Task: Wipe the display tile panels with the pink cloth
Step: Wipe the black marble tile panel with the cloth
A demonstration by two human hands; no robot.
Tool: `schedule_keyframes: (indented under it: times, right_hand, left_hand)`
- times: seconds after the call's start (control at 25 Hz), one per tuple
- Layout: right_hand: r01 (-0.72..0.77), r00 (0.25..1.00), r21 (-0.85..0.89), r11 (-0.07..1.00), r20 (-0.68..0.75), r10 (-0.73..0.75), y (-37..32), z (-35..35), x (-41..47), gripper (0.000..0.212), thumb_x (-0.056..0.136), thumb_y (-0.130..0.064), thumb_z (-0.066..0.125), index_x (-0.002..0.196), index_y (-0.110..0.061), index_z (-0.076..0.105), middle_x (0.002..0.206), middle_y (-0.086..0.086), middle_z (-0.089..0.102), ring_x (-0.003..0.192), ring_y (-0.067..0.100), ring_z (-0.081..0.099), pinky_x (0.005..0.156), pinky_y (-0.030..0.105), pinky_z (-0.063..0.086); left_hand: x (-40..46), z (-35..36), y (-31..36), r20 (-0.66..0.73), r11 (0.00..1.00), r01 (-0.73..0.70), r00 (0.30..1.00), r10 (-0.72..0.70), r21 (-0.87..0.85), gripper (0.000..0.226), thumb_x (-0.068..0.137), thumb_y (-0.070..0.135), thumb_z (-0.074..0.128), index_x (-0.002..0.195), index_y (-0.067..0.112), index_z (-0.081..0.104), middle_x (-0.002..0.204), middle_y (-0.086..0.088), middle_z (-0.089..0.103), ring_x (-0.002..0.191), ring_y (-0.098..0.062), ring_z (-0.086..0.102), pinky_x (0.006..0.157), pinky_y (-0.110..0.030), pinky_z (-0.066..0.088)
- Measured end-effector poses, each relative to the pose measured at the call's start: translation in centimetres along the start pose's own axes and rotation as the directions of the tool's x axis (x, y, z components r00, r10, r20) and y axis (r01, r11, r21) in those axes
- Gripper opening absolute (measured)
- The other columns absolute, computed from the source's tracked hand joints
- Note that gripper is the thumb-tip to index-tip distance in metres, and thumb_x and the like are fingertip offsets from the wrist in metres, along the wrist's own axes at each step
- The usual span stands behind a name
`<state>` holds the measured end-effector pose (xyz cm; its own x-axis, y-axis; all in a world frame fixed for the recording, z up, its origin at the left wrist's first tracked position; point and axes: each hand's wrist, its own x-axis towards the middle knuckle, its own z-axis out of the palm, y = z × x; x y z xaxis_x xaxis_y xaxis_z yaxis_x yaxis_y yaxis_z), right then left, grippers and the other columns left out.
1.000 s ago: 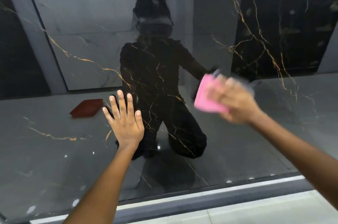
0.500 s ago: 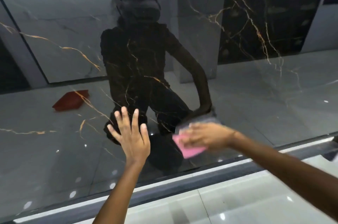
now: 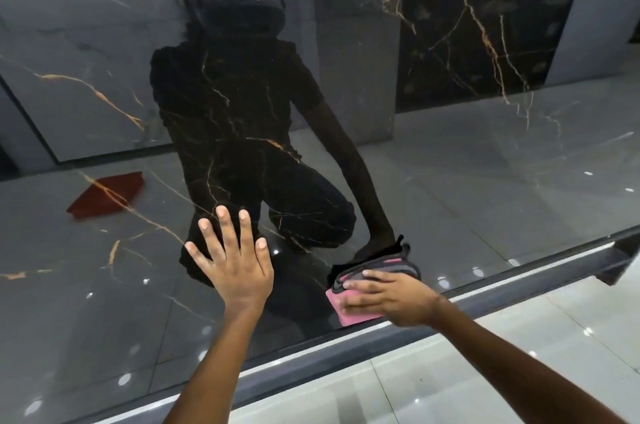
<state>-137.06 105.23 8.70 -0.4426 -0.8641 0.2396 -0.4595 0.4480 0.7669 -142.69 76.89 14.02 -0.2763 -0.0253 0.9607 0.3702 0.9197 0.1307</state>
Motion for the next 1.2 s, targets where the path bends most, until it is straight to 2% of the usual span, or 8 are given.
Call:
schedule_keyframes:
  times: [0.12,0.28,0.44,0.6,0.76,0.96,1.12,1.2]
  right_hand:
    - [-0.291,0.910,0.039,0.956,-0.296,0.289,7.7,-3.7,2.0,0.066,0.089,-0.030,0.051,0.150,-0.026,0.028,0.160,-0.001,0.019,0.148,0.025,0.012,0.120,0.042,0.008]
    - [-0.670,0.256,0.573,0.471,-0.418,0.872,12.8,-8.6,7.7,0.065,0.073,-0.015,0.056,0.137,-0.010,0.048,0.148,0.017,0.040,0.143,0.038,0.025,0.112,0.043,0.025]
    - [0.005,0.992,0.035,0.999,-0.123,0.000,3.0,-3.3,6.7,0.078,0.074,-0.026,0.065,0.145,-0.019,0.032,0.154,0.003,0.028,0.147,0.027,0.003,0.119,0.040,0.000]
    - [-0.259,0.921,0.025,0.965,-0.293,0.255,9.8,-4.8,3.7,0.067,0.087,-0.031,0.056,0.147,-0.025,0.029,0.155,0.004,0.023,0.147,0.026,0.012,0.115,0.042,0.017]
    - [-0.759,0.229,0.470,0.450,-0.455,0.861,12.0,-7.2,7.4,0.072,0.077,-0.022,0.058,0.145,-0.020,0.034,0.153,0.019,0.030,0.140,0.045,0.025,0.112,0.052,0.023]
    - [-0.301,0.951,-0.007,0.954,-0.081,0.299,-6.0,1.9,4.2,0.104,0.070,-0.031,0.072,0.153,-0.030,0.010,0.157,-0.001,0.013,0.142,0.031,0.011,0.117,0.053,0.009]
    - [-0.278,0.958,0.044,0.960,-0.066,0.280,-5.4,1.0,2.9,0.105,0.067,-0.022,0.074,0.153,-0.025,0.014,0.156,-0.002,0.021,0.143,0.027,0.020,0.116,0.051,0.012]
    - [-0.600,0.678,0.265,0.755,-0.334,0.655,0.5,-1.1,4.6,0.090,0.075,-0.024,0.058,0.154,-0.024,0.014,0.160,0.005,0.014,0.147,0.028,0.013,0.118,0.048,0.011]
  left_hand:
    - [0.1,0.3,0.0,-0.003,1.000,0.004,1.000,-0.004,0.014,0.056,0.105,0.036,0.017,0.157,0.024,0.000,0.164,0.003,-0.009,0.151,-0.023,-0.009,0.120,-0.050,-0.006]
    - [0.0,0.4,0.0,-0.003,1.000,-0.002,1.000,0.002,0.019,0.056,0.105,0.035,0.018,0.157,0.025,0.000,0.164,0.004,-0.010,0.151,-0.022,-0.010,0.120,-0.050,-0.007]
    - [0.2,0.4,0.2,-0.003,1.000,-0.011,1.000,0.011,0.018,0.056,0.106,0.036,0.018,0.157,0.025,-0.001,0.164,0.004,-0.010,0.151,-0.022,-0.010,0.119,-0.051,-0.006]
    - [0.6,-0.1,0.4,0.013,1.000,-0.011,1.000,0.011,0.023,0.058,0.105,0.035,0.020,0.157,0.026,-0.004,0.164,0.005,-0.014,0.150,-0.021,-0.013,0.118,-0.051,-0.006]
    - [0.4,0.2,0.0,0.019,0.998,-0.025,1.000,0.024,0.050,0.069,0.100,0.045,0.031,0.156,0.027,-0.005,0.163,0.004,-0.017,0.150,-0.022,-0.016,0.118,-0.052,-0.009]
    - [-1.1,-0.2,0.2,0.101,0.999,-0.027,0.995,0.022,0.041,0.076,0.097,0.053,0.040,0.156,0.033,-0.003,0.162,0.001,-0.020,0.149,-0.025,-0.019,0.116,-0.055,-0.011]
    - [-3.7,0.3,2.1,0.189,1.000,0.015,0.982,-0.012,-0.012,0.075,0.096,0.046,0.043,0.156,0.036,-0.001,0.161,-0.003,-0.025,0.147,-0.031,-0.023,0.114,-0.060,-0.009]
    - [-4.5,1.0,2.5,0.188,0.999,0.033,0.982,-0.035,0.014,0.072,0.100,0.045,0.038,0.156,0.033,-0.005,0.160,-0.004,-0.027,0.146,-0.031,-0.025,0.115,-0.057,-0.012]
